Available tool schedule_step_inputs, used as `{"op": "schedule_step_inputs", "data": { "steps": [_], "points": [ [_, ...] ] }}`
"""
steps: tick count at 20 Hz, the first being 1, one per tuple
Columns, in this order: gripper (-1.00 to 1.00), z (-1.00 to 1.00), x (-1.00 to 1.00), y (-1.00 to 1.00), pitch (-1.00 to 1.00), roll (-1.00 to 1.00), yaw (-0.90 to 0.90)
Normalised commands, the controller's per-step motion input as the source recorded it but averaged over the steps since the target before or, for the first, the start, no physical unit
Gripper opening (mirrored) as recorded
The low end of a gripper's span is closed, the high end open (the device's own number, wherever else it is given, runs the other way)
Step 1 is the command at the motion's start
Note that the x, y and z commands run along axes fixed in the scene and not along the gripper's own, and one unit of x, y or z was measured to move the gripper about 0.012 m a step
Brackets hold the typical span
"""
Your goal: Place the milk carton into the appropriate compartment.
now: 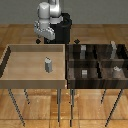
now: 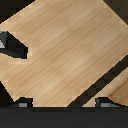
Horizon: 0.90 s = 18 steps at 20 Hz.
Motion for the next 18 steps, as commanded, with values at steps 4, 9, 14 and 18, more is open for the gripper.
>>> {"op": "schedule_step_inputs", "data": {
  "steps": [4, 9, 14, 18],
  "points": [
    [1.00, 0.00, 1.00, 0.00, 0.00, 0.00, 0.00],
    [1.00, 0.00, 0.60, 0.05, 0.00, 0.00, 0.00],
    [1.00, 0.00, 0.00, 0.20, 0.00, 0.00, 0.00],
    [1.00, 0.00, 0.25, 0.50, 0.00, 0.00, 0.00]
  ]
}}
